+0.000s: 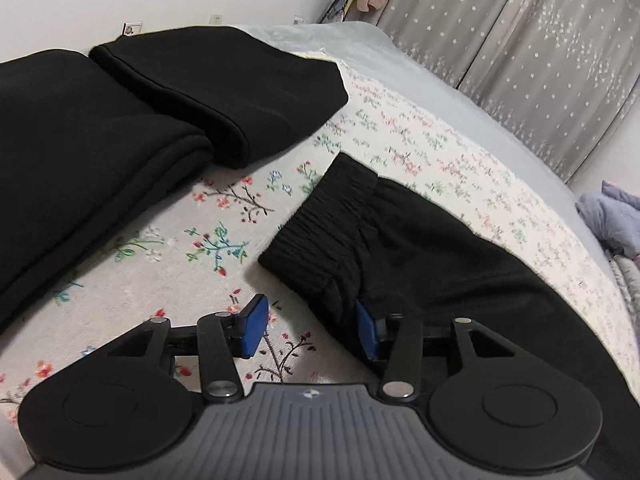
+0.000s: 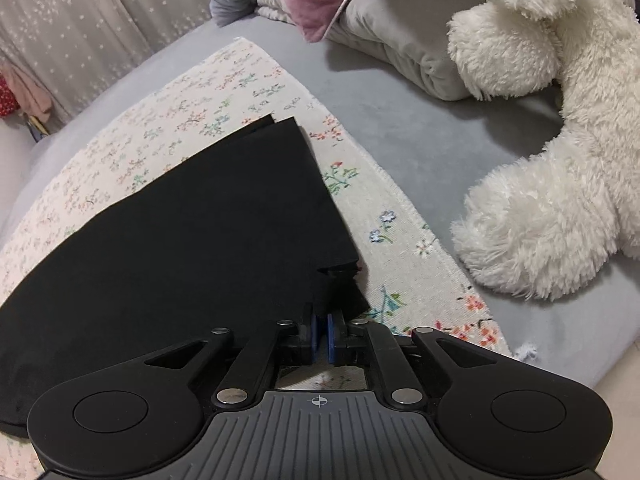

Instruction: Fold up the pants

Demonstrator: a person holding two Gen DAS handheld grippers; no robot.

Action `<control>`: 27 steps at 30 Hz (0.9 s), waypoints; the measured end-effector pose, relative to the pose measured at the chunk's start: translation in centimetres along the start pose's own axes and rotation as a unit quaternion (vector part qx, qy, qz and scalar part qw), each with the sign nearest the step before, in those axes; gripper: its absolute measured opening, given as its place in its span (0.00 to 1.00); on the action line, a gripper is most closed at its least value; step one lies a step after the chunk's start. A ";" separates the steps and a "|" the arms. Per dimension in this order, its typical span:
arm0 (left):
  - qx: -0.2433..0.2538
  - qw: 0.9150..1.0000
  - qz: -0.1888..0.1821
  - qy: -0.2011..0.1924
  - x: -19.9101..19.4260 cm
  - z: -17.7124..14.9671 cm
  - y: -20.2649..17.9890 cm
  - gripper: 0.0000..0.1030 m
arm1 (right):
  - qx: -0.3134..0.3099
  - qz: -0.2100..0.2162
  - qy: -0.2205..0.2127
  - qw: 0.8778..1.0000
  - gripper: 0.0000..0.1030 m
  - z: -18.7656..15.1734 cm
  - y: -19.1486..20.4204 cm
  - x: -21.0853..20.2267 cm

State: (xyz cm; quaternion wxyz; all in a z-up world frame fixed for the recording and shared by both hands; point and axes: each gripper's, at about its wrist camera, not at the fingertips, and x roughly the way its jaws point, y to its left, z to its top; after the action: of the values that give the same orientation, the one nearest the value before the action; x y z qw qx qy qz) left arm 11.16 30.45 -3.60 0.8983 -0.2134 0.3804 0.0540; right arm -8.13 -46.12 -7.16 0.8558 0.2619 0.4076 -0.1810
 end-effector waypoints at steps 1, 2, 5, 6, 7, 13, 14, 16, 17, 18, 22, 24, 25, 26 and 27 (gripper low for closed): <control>-0.003 1.000 0.004 -0.002 -0.5 0.3 0.2 0.58 | -0.005 -0.013 -0.009 1.000 0.13 0.0 0.0 -0.3; -0.005 1.000 0.010 -0.009 -1.1 0.7 0.3 0.59 | -0.016 -0.035 -0.024 0.999 0.16 0.1 0.2 -0.9; -0.014 0.998 0.050 -0.024 -2.6 2.4 -0.3 0.59 | -0.064 -0.090 -0.073 0.991 0.31 0.8 1.2 -2.5; -0.018 0.998 0.057 -0.031 -3.1 2.9 -0.7 0.59 | -0.080 -0.100 -0.086 0.988 0.31 1.1 1.8 -2.8; -0.020 0.998 0.056 -0.037 -3.6 3.6 -1.4 0.59 | -0.095 -0.101 -0.097 0.986 0.31 1.6 2.7 -3.0; 0.004 0.999 -0.013 -0.052 -4.3 5.8 -10.9 0.65 | -0.195 -0.009 -0.101 0.975 0.31 4.1 12.4 -0.7; 0.012 0.998 -0.032 -0.043 -3.7 5.5 -12.8 0.67 | -0.212 0.010 -0.097 0.972 0.31 4.4 14.7 0.0; 0.029 0.998 -0.062 -0.016 -1.7 4.3 -16.6 0.68 | -0.248 0.054 -0.086 0.963 0.36 4.6 19.8 1.8; 0.033 0.997 -0.073 0.008 -0.1 3.7 -18.3 0.68 | -0.268 0.080 -0.079 0.957 0.38 4.4 22.4 2.7; 0.033 0.996 -0.078 0.031 1.7 2.9 -19.5 0.68 | -0.287 0.106 -0.070 0.949 0.42 4.1 24.9 3.6; 0.069 0.992 -0.051 0.092 8.0 -1.8 -20.7 0.51 | -0.364 0.180 -0.025 0.913 0.48 1.9 34.2 7.7; 0.054 0.992 -0.034 0.113 9.6 -2.9 -19.7 0.36 | -0.399 0.191 -0.011 0.897 0.48 0.9 37.6 9.5; 0.057 0.992 -0.037 0.105 9.5 -2.9 -19.3 0.33 | -0.414 0.196 -0.008 0.889 0.48 0.5 39.1 10.3; 0.064 0.992 -0.041 0.105 9.3 -2.9 -19.0 0.30 | -0.424 0.201 -0.005 0.883 0.48 0.3 40.0 10.9; 0.073 0.991 -0.040 0.104 9.2 -3.0 -18.7 0.20 | -0.428 0.208 -0.002 0.880 0.48 0.3 40.7 11.5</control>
State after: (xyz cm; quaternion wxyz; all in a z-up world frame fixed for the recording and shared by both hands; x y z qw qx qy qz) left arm 20.56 11.69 -5.55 0.8685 -0.1663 0.4658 -0.0321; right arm 20.29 -14.97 -3.89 0.9035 -0.0514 0.3794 0.1928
